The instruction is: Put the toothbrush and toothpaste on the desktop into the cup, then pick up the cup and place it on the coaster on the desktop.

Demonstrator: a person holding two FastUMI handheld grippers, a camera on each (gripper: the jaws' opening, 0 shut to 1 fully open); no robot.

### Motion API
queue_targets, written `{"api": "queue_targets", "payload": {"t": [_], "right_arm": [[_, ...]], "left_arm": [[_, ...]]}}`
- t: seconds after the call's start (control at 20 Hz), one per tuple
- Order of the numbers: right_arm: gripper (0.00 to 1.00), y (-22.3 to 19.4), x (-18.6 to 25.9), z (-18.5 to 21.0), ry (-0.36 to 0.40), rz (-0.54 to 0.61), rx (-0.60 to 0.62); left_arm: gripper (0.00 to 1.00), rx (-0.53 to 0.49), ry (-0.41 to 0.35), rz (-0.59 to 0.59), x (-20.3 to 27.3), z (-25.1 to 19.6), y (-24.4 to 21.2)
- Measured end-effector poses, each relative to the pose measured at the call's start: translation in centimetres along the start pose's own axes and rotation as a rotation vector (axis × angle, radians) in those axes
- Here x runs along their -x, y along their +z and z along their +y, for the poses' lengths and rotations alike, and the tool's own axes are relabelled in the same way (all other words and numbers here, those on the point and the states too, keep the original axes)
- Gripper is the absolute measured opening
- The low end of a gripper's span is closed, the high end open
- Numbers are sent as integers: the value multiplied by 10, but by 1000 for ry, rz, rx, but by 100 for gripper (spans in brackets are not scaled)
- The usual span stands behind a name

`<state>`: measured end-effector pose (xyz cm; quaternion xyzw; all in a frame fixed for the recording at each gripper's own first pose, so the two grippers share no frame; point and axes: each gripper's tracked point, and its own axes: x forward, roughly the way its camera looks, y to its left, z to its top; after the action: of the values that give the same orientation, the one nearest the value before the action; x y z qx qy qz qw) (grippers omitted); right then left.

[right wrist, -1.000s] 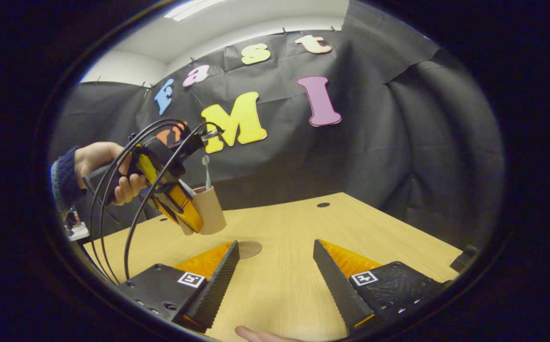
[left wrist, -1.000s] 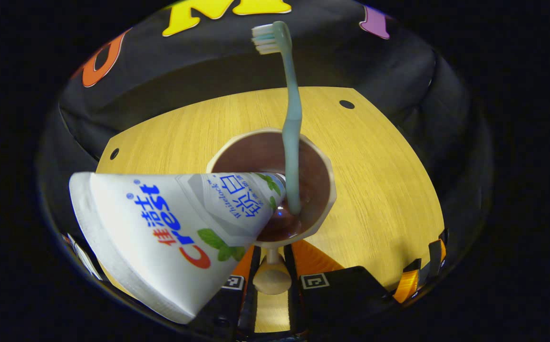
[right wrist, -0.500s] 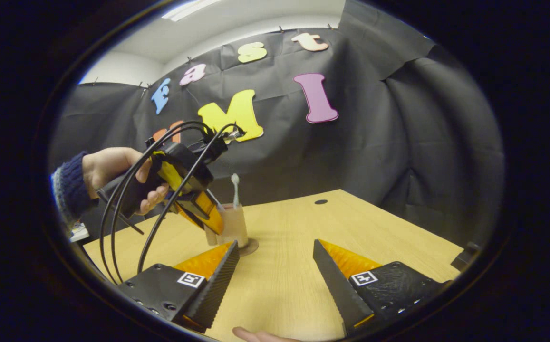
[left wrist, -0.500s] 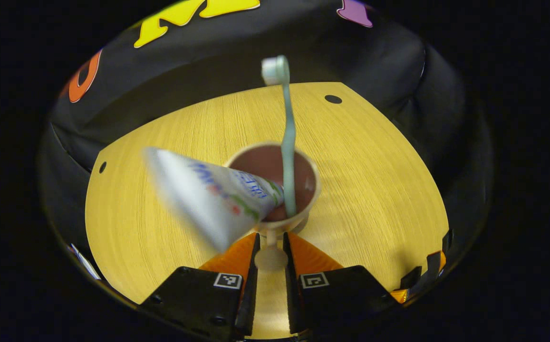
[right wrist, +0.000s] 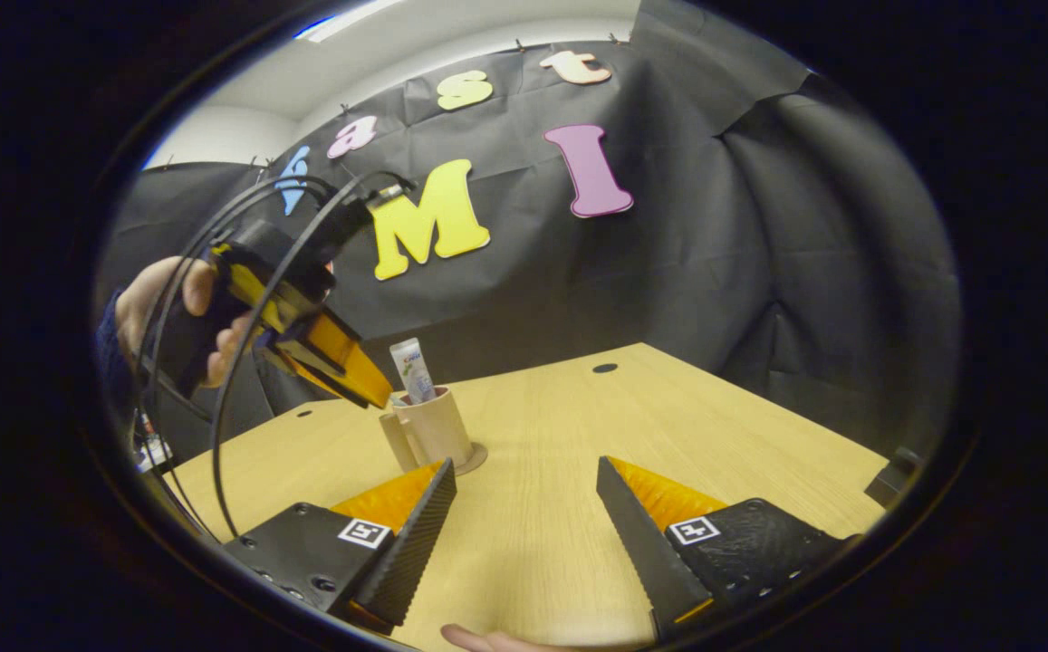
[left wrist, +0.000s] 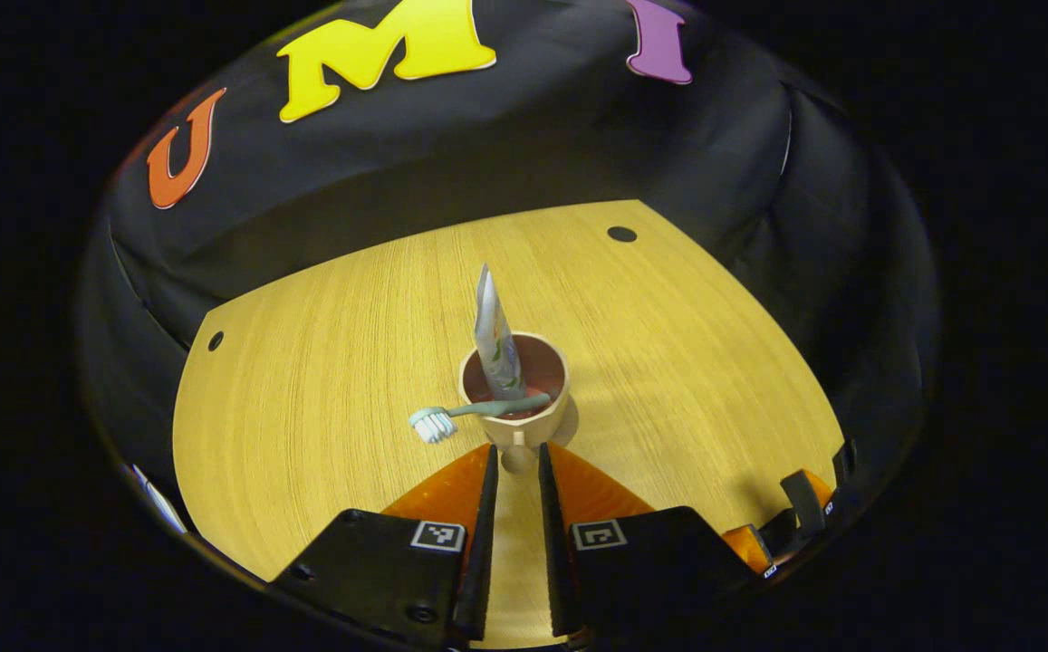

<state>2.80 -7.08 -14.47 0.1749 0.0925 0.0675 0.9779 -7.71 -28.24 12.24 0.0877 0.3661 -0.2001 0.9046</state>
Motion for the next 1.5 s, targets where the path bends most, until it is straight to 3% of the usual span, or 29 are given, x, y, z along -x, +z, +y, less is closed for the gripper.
{"api": "queue_targets", "payload": {"t": [0.15,0.2,0.25,0.3,0.35,0.4,0.45,0.5,0.7,0.95,1.0,1.05,1.15,1.4,1.5], "right_arm": [[92,1,0,3,-6,5,12],[95,1,1,6,-6,5,18],[95,2,1,8,-8,5,27],[95,4,3,11,-10,3,37],[95,7,5,14,-11,-6,49],[99,11,6,16,-17,-16,61],[95,16,8,18,-25,-28,74],[95,22,10,17,-45,-46,83],[92,40,16,30,-77,-109,135],[99,67,25,76,-44,-164,183],[95,75,27,83,-48,-185,199],[92,87,29,91,-54,-216,221],[95,102,30,108,-61,-256,270],[95,94,30,139,-16,-224,295],[94,89,28,133,-11,-217,273]], "left_arm": [[37,19,-9,-159,33,-4,15],[41,17,-13,-218,48,-4,15],[34,8,-12,-272,57,-3,13],[35,-2,11,-323,64,0,10],[48,-15,50,-379,73,11,6],[52,-28,93,-426,79,19,1],[64,-48,128,-470,89,29,-5],[70,-63,150,-512,96,33,-12],[97,-73,180,-659,120,46,-20],[99,32,148,-722,140,64,-31],[99,39,141,-733,145,67,-32],[99,33,155,-734,149,73,-32],[99,38,225,-760,162,100,-29],[99,138,245,-729,154,124,-39],[99,155,241,-725,156,122,-39]]}}
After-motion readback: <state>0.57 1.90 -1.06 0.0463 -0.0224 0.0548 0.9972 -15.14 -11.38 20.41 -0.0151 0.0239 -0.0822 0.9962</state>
